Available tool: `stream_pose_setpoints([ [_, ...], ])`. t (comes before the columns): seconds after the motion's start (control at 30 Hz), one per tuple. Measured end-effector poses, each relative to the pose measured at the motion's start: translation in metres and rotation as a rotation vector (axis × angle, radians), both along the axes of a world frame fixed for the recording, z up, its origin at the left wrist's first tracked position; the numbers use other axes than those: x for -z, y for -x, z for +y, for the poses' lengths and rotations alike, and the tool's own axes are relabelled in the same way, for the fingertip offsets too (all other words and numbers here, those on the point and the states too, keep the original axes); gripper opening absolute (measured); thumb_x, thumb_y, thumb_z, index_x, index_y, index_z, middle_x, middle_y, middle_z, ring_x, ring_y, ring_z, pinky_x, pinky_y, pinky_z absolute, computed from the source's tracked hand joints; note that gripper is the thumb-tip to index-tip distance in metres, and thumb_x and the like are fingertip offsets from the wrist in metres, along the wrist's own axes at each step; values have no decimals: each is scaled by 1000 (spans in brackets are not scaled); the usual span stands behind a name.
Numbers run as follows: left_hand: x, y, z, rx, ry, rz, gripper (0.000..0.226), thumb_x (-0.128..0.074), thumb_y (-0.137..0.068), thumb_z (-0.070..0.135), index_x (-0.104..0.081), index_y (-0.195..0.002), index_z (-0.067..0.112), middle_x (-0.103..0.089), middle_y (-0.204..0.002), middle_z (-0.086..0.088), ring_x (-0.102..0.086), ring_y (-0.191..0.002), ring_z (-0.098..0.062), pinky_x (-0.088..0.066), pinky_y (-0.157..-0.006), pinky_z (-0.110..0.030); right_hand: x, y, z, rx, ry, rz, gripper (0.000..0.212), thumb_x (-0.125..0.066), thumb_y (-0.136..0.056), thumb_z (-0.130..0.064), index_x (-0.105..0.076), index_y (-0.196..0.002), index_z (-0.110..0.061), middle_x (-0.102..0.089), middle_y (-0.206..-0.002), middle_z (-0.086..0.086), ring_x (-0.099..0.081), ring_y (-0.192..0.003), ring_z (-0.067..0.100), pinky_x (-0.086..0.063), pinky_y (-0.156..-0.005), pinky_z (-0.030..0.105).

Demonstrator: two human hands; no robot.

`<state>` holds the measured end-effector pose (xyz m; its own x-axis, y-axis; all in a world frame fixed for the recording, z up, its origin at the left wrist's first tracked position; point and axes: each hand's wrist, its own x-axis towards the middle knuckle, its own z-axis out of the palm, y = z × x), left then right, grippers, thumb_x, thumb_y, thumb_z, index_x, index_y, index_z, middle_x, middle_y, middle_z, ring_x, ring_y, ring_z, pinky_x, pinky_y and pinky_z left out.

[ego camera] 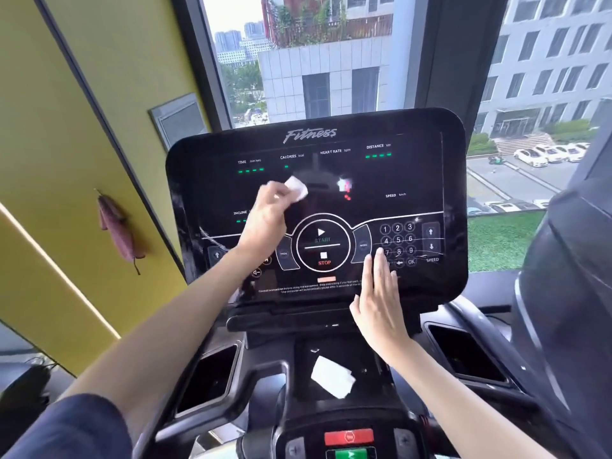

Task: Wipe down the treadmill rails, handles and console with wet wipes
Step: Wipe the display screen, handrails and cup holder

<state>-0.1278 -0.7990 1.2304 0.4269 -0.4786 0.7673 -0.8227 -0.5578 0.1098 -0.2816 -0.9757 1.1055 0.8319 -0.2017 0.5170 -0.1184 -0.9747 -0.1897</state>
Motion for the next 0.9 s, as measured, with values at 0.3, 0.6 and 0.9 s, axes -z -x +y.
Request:
stream_pose_setpoints([
  [0.3, 59, 35, -14, 408, -604, 57, 76, -51, -59, -26, -58, -121, 16, -43, -113, 1, -55, -98, -27, -58, -67, -40, 2, 1, -1, 26, -31, -11, 91, -73, -69, -10, -26, -143, 12, -18, -153, 29, -25, -142, 37, -34, -109, 51],
  [0.6, 34, 30, -45, 256, -269, 8, 66, -47, -63, -21, -53, -116, 18, -47, -106, -4, -46, -93, -24, -54, -72, -42, 4, -1, -3, 103, -165, 22, 112, -81, -69, -36, -16, -144, 15, -8, -152, 34, -17, -142, 41, -28, -109, 54],
  [0.9, 5, 9, -53, 178, -226, -21, 75, -58, -54, -27, -61, -121, 6, -39, -111, -2, -43, -98, -23, -55, -71, -38, 8, 0, -9, 127, -289, 12, 120, -76, -73, -50, -4, -144, 14, 8, -151, 32, 7, -142, 37, -15, -112, 55],
])
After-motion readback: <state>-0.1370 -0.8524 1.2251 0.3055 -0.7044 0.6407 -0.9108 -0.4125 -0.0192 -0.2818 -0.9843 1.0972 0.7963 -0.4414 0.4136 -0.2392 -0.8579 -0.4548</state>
